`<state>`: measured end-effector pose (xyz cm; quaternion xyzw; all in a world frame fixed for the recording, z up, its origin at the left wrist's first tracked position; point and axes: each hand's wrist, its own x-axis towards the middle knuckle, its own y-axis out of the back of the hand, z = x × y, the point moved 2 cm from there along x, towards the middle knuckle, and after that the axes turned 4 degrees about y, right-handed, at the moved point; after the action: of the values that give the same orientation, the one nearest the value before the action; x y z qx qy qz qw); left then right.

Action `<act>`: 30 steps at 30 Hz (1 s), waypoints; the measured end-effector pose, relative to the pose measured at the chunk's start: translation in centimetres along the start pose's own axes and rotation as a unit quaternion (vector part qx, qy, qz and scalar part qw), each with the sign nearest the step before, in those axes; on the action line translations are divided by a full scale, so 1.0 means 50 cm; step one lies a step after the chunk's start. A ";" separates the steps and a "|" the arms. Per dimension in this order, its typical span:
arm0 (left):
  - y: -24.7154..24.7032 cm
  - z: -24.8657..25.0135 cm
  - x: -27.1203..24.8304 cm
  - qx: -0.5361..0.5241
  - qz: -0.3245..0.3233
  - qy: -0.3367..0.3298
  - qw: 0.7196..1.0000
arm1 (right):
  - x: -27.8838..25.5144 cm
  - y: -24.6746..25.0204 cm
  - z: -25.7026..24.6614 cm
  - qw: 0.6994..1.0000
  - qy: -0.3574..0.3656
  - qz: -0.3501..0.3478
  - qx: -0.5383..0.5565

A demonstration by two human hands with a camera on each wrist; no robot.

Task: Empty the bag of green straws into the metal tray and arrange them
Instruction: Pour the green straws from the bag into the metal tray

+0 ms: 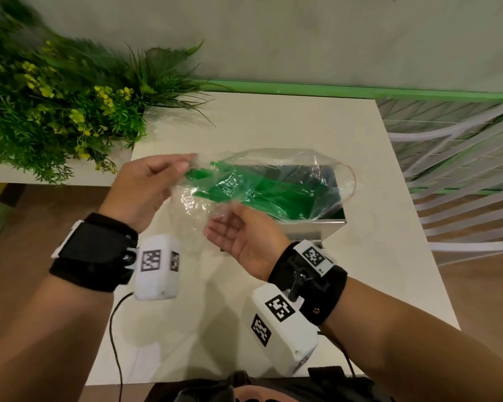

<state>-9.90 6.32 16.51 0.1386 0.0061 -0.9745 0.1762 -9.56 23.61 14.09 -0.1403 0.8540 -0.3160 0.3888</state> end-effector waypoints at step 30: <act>0.017 0.016 -0.027 -0.070 0.081 -0.014 0.994 | -0.028 -0.044 0.011 0.902 0.199 -0.094 -0.372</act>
<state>-8.59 5.96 17.66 0.1119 0.0608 -0.9562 0.2637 -8.22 22.39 16.06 -0.2889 0.9518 -0.0317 0.0984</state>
